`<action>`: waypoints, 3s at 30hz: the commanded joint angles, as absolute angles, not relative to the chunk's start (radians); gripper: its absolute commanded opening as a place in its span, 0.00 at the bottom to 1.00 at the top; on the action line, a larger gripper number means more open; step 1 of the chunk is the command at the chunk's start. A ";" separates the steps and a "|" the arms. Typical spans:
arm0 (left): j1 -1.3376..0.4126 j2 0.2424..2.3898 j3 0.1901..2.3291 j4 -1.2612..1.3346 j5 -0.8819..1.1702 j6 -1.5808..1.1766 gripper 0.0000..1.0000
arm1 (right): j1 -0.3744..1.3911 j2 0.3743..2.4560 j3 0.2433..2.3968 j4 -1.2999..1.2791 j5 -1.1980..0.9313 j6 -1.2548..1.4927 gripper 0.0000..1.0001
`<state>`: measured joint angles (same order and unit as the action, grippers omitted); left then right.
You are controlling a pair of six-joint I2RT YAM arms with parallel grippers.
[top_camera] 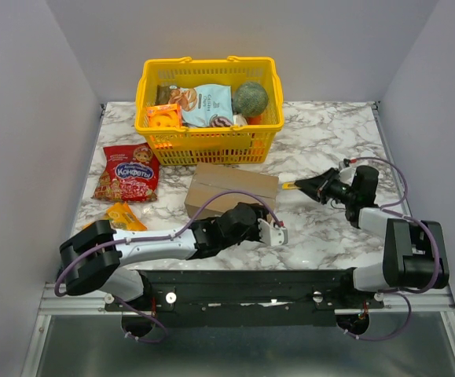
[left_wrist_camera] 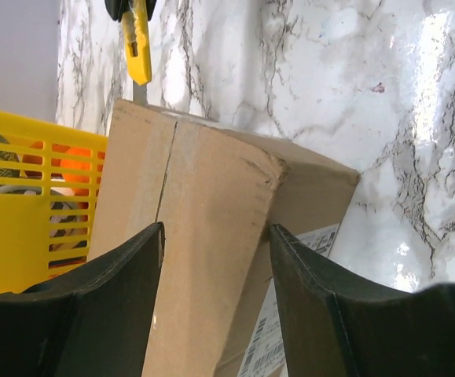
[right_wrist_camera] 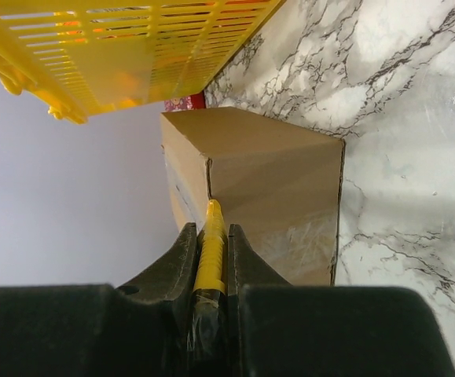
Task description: Unpack the express box
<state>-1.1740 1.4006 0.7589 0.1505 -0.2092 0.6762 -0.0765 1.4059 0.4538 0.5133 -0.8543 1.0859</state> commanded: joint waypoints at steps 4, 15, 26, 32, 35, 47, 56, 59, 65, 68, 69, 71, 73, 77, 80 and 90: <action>-1.178 1.479 0.765 0.313 -0.190 0.672 0.64 | -0.035 1.430 0.469 0.506 -0.868 1.083 0.00; -1.178 1.551 0.821 0.348 -0.308 0.600 0.64 | -0.002 1.282 0.396 0.278 -0.821 1.085 0.01; -1.149 1.520 0.839 0.241 -0.328 0.497 0.63 | -0.002 1.321 0.411 0.319 -0.856 1.004 0.01; -1.128 1.534 0.853 0.239 -0.307 0.466 0.61 | -0.002 1.272 0.379 0.275 -0.884 0.917 0.00; -1.111 1.548 0.865 0.238 -0.302 0.451 0.59 | -0.002 1.223 0.396 0.185 -0.871 0.881 0.00; -1.075 1.566 0.905 0.226 -0.307 0.433 0.57 | -0.002 1.264 0.373 0.193 -0.884 0.993 0.00; -1.071 1.628 0.954 0.224 -0.348 0.422 0.57 | -0.002 1.187 0.390 0.040 -0.882 1.063 0.00; -1.065 1.632 0.959 0.227 -0.339 0.413 0.57 | -0.002 1.151 0.383 0.003 -0.865 1.048 0.00; -1.042 1.646 0.972 0.224 -0.330 0.405 0.55 | -0.002 1.123 0.387 -0.067 -0.862 1.003 0.00; -1.029 1.657 0.995 0.210 -0.333 0.390 0.54 | -0.003 1.118 0.380 -0.071 -0.868 0.983 0.01; -1.023 1.657 1.008 0.204 -0.331 0.377 0.54 | -0.003 1.118 0.379 -0.072 -0.876 0.977 0.01; -1.022 1.667 1.015 0.196 -0.331 0.373 0.54 | -0.002 1.112 0.383 -0.095 -0.884 0.954 0.00; -1.020 1.675 1.022 0.199 -0.330 0.370 0.54 | -0.002 1.097 0.396 -0.124 -0.877 0.940 0.00; -1.012 1.690 1.040 0.193 -0.328 0.365 0.53 | -0.003 1.083 0.434 -0.185 -0.867 0.888 0.00; -1.003 1.694 1.051 0.180 -0.327 0.368 0.52 | -0.031 1.104 0.456 -0.213 -0.885 0.798 0.00; -0.991 1.643 1.014 0.112 -0.336 0.361 0.51 | -0.123 1.233 0.566 -0.376 -1.012 0.598 0.00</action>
